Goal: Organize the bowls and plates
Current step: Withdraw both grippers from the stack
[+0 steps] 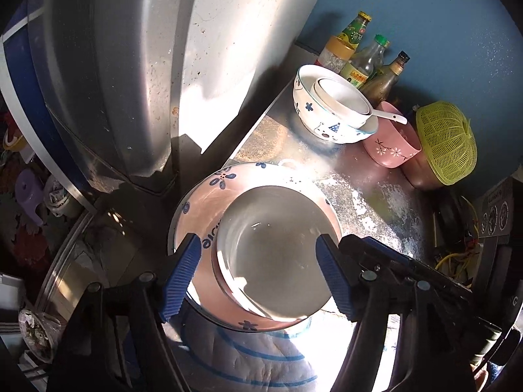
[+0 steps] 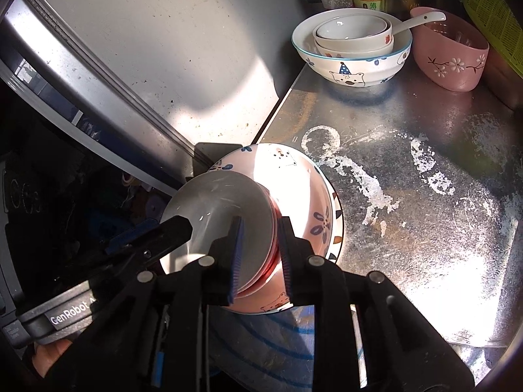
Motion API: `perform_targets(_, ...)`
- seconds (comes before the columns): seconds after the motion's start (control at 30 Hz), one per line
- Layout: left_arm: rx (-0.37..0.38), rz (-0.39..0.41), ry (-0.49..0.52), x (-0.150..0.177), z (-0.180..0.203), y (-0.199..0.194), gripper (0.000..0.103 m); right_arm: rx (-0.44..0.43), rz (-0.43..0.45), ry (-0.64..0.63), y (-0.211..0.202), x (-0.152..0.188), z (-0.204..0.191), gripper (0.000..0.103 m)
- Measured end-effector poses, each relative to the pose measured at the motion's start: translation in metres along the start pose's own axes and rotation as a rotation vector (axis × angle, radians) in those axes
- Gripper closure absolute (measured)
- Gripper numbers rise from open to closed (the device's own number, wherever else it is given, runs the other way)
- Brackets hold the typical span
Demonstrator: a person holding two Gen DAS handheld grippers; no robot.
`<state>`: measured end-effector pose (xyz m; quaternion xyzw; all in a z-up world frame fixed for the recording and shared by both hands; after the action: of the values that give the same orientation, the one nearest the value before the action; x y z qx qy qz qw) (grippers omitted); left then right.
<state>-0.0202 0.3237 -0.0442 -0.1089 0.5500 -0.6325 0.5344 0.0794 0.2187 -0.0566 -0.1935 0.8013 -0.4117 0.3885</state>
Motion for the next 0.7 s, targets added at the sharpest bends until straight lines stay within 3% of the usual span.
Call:
perform_targets(0.07, -0.001, 0.009, -0.014, -0.002, -0.003, -0.004, 0.012, 0.003, 0.012, 0.03, -0.004, 0.0, 0.008, 0.035)
perform_targets(0.1, -0.003, 0.016, -0.02, -0.002, -0.005, -0.006, 0.005, 0.005, 0.019, 0.044, -0.006, 0.0, 0.012, 0.029)
perform_targets(0.17, -0.004, 0.027, -0.02, -0.004, -0.007, -0.009, 0.0, 0.02, 0.025, 0.059, -0.009, -0.001, 0.019, 0.009)
perform_targets(0.23, -0.021, 0.038, -0.007, -0.004, -0.007, -0.012, 0.0, 0.031, 0.035, 0.066, -0.014, 0.0, 0.024, 0.002)
perform_targets(0.43, -0.057, 0.044, 0.007, -0.001, -0.012, -0.015, 0.0, 0.061, 0.062, 0.076, -0.027, 0.006, 0.034, 0.0)
perform_targets(0.7, -0.041, 0.057, 0.019, 0.008, -0.009, -0.026, 0.0, 0.061, 0.086, 0.069, -0.038, 0.016, 0.031, 0.0)
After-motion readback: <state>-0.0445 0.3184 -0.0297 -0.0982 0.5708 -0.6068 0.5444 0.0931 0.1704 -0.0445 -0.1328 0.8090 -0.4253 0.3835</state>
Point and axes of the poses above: each gripper's, at about its wrist camera, not at the fingertips, and y roughly the way its jaws point, z to its right, x to its underside, the point moved 5 cm from there along y, roughly the way its jaws point, and after that the axes turned 4 degrees about -y, right-handed, at the moved point
